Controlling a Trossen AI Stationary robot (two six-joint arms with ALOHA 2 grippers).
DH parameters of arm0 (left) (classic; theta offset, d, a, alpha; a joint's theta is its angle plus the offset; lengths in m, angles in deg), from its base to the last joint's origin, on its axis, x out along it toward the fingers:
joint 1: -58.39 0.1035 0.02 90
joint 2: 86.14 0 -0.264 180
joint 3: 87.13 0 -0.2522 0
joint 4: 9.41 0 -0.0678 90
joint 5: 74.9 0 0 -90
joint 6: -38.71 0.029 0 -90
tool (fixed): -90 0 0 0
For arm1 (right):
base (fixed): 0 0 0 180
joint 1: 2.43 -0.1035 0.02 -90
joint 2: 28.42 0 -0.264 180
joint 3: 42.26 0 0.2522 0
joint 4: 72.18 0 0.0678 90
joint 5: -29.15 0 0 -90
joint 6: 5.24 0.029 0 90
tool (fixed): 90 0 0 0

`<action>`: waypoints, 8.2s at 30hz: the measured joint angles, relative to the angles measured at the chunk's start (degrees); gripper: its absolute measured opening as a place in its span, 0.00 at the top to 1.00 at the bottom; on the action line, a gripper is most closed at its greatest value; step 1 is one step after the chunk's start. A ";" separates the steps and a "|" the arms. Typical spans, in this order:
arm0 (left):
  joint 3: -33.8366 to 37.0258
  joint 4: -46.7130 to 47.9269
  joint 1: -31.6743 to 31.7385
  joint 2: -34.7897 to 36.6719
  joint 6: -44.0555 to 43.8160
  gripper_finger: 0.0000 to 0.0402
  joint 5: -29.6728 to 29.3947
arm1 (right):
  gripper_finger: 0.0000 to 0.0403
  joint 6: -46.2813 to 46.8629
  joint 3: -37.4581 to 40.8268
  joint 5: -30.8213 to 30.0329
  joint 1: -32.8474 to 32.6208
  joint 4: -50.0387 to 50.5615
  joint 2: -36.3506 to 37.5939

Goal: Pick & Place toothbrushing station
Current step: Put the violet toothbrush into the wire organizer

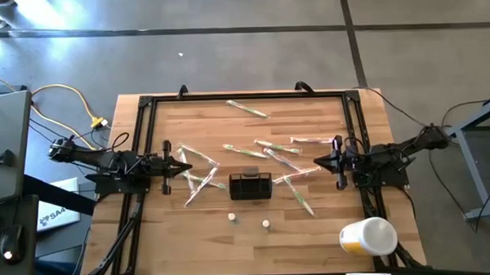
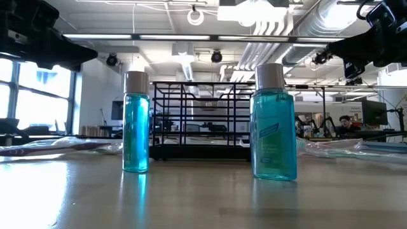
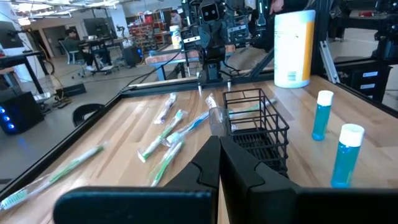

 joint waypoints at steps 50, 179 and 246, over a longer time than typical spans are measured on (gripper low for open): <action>0.00 -0.78 0.00 0.02 4.89 1.00 -0.02 | 0.98 -4.04 -56.01 10.32 44.05 13.96 -77.92; -0.02 -14.16 0.00 0.00 -29.21 0.69 -2.86 | 0.96 -22.65 -62.45 -65.65 3.91 50.13 -81.04; -3.63 -44.90 0.02 -29.85 46.82 0.69 10.54 | 0.96 10.52 -62.53 48.35 21.27 -61.28 -95.58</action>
